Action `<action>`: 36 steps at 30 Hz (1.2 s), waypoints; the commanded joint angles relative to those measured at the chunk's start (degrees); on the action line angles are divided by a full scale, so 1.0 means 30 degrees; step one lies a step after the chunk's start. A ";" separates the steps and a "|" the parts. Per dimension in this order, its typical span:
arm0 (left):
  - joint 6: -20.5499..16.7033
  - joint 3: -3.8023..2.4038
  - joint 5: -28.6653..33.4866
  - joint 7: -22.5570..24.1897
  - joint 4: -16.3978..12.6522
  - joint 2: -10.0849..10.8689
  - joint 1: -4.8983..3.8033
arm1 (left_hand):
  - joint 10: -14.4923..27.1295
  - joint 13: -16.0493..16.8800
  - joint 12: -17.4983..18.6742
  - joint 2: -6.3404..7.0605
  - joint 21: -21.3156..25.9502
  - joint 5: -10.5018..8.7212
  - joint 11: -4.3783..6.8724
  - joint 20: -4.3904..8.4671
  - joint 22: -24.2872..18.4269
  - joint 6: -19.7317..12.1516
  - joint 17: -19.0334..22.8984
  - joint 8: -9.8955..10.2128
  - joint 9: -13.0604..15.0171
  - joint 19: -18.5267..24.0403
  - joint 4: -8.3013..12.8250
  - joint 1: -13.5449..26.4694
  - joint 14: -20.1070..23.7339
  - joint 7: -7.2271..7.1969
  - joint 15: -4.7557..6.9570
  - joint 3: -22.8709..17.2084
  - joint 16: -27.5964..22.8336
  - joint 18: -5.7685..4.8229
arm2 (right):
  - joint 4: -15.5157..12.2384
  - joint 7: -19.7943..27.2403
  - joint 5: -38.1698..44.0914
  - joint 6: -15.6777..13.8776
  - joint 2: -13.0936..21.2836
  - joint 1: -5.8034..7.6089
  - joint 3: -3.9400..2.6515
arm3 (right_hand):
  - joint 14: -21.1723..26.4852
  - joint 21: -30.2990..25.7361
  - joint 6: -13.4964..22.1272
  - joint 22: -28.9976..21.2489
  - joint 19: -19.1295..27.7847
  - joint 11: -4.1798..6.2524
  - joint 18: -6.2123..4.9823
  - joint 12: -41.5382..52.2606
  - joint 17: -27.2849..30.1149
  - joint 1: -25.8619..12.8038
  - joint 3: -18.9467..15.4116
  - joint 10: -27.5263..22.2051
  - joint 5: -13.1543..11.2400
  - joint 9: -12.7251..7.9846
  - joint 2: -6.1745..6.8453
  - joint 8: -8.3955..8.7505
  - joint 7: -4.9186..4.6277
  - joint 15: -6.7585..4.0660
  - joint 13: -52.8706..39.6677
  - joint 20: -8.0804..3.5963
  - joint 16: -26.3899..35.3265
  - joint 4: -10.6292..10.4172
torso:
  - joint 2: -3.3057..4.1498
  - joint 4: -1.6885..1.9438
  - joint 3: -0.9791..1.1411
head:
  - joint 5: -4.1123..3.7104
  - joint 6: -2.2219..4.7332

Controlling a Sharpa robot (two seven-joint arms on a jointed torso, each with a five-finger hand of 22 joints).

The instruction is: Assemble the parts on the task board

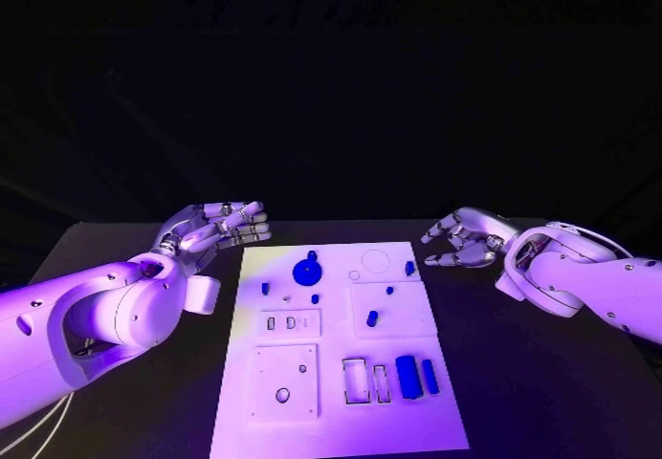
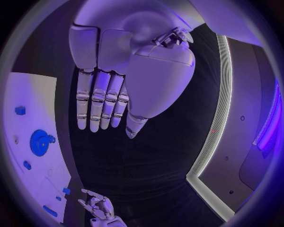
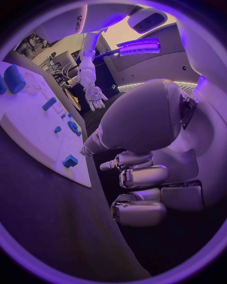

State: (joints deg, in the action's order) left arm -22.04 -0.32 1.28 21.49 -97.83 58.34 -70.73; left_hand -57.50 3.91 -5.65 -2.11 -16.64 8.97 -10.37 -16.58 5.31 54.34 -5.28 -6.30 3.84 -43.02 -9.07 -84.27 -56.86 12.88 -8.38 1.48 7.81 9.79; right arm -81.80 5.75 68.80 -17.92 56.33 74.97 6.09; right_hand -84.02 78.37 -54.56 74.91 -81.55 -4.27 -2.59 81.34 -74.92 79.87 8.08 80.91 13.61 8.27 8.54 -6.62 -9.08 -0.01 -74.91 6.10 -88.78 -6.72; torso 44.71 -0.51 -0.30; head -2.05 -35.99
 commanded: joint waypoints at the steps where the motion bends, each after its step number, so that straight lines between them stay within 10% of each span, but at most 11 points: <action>1: 0.0467 -0.0011 0.0007 0.0151 0.0019 -0.0076 -0.0021 | 0.0007 -0.0025 0.0082 -0.0176 0.0110 0.0056 -0.0061 -0.0004 -0.0033 -0.0032 0.0022 0.0120 -0.0025 -0.0045 0.0087 -0.0056 0.0020 0.0117 -0.0091 0.0003 -0.0055 0.0116 | 0.0213 0.0559 -0.0275 0.0964 -0.0082 -0.0129 -0.0001 | -0.1684 -0.0096 0.0105 0.1312 0.0141 -0.0006 -0.0274 -0.0101 -0.3822 0.0164 0.0012 -0.0169 0.0034 -0.0025 0.0014 0.0095 -0.0013 0.0026 -0.1325 0.0021 0.0130 0.0152 | 0.0012 -0.0007 -0.0023 | 0.0005 -0.0021; 36: 0.0635 -0.0011 0.0007 -0.0101 0.0124 -0.0174 -0.0018 | 0.0037 -0.0027 0.0159 -0.0128 0.0124 0.0045 -0.0108 -0.0005 -0.0059 -0.0111 0.0027 0.0210 -0.0037 -0.0045 0.0098 -0.0029 0.0031 0.0199 -0.0116 0.0035 -0.0133 0.0114 | 0.1457 -0.0171 0.0615 0.1192 -0.1657 -0.0851 -0.0004 | -0.1921 0.0851 -0.0939 0.2262 -0.0635 0.0108 -0.0011 0.0715 -0.4733 -0.0109 0.0087 0.0720 0.0819 0.0119 -0.0472 -0.0167 0.0143 -0.0027 -0.2276 0.0008 -0.0282 0.0269 | 0.0010 -0.0002 -0.0028 | -0.0103 -0.0314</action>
State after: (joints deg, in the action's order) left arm -21.32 -0.31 1.28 21.02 -97.43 57.91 -70.73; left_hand -57.50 3.91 -5.30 -2.11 -16.64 8.97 -10.37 -16.59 5.22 54.13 -5.29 -6.04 3.78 -43.02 -9.07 -84.27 -56.86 13.08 -8.38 1.48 7.81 9.79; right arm -77.56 5.66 69.77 -15.12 51.57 72.49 6.10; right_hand -84.02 80.86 -57.01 74.94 -83.12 -3.84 -2.59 83.19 -74.91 79.40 8.23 82.77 15.87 8.57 7.62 -6.85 -8.50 -0.01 -74.90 6.24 -89.27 -6.24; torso 44.71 -0.51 -0.41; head -2.36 -36.84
